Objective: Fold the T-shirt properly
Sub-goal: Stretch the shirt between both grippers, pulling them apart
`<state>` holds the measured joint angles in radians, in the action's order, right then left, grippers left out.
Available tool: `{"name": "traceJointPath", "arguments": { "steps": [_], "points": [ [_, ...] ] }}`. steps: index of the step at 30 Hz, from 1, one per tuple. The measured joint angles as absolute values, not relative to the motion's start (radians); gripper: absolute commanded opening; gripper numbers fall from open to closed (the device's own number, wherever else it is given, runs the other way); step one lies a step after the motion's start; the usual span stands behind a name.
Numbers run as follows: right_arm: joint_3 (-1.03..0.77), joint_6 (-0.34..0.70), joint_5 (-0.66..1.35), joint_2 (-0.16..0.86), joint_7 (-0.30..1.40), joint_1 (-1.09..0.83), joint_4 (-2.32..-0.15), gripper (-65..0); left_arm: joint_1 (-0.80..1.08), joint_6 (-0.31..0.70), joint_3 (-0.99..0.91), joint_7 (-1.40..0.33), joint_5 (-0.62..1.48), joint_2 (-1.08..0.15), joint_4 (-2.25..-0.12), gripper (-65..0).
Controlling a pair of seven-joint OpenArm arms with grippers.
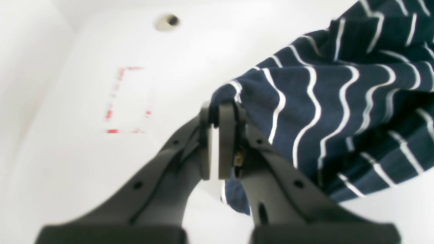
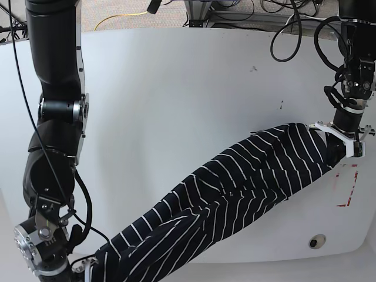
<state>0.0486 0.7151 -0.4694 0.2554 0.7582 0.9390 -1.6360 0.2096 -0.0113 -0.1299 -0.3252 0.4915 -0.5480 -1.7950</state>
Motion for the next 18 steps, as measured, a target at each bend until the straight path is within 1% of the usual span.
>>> {"name": "traceJointPath", "arguments": {
  "steps": [4, 10, 14, 18],
  "points": [
    [-0.083, 0.713, -0.471, 0.259, 0.762, 0.806, -1.637, -65.0, 0.236, -0.011, -0.145, -0.326, 0.492, -0.569, -1.810, -65.0],
    [-0.287, 0.719, -0.463, 0.236, 0.767, 0.588, -1.633, -65.0, 0.296, -0.004, -0.145, -0.327, 0.493, -0.571, -1.810, -65.0],
    [-0.419, 0.705, -0.478, 0.182, 0.767, 0.480, -1.632, -65.0, 0.337, -0.003, -0.145, -0.326, 0.491, -0.572, -1.808, -65.0],
    [-0.494, 0.708, -0.469, 0.138, 0.768, 0.376, -1.631, -65.0, 0.385, -0.003, -0.145, -0.326, 0.490, -0.572, -1.808, -65.0]
  ]
}}
